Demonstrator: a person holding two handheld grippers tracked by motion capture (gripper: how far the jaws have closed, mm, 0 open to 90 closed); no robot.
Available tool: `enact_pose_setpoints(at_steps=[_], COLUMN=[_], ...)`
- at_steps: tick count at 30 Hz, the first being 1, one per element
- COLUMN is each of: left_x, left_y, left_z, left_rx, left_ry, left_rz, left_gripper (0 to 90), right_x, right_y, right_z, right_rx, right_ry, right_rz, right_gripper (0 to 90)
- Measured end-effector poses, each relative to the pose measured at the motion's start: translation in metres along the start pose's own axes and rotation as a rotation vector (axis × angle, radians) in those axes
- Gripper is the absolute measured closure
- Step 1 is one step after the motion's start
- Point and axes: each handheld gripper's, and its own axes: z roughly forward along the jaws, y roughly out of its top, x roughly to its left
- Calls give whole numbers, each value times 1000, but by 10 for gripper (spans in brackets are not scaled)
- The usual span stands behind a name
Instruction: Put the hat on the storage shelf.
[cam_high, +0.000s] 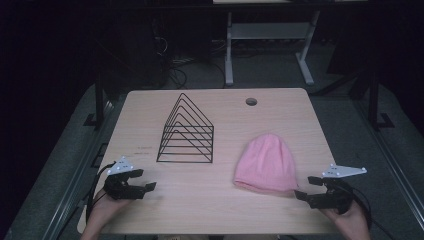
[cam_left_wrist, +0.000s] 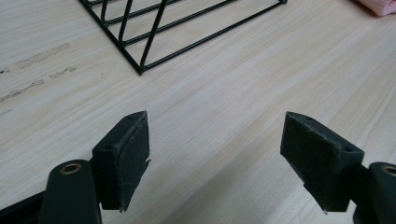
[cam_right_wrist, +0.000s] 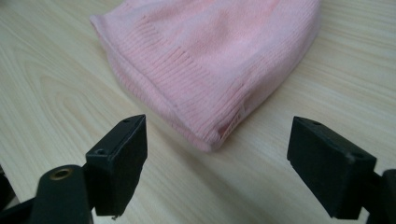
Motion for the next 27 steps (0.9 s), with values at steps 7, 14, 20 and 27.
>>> enact_pose_setpoints(at_steps=[7, 14, 20, 27], left_x=[5, 6, 6, 7], left_y=[-2, -3, -2, -3], left_z=[1, 2, 1, -2], left_rx=[7, 4, 1, -13], left_ry=[11, 13, 9, 12], left_rz=[-18, -19, -24, -34], left_gripper=[234, 234, 234, 234], right_x=[-8, -17, -22, -28], right_y=[16, 32, 50, 78], right_z=[6, 10, 21, 29], right_rx=[-11, -12, 6, 45], right_ry=[17, 33, 47, 69], right_rz=[13, 5, 2, -17], right_gripper=[165, 155, 154, 154])
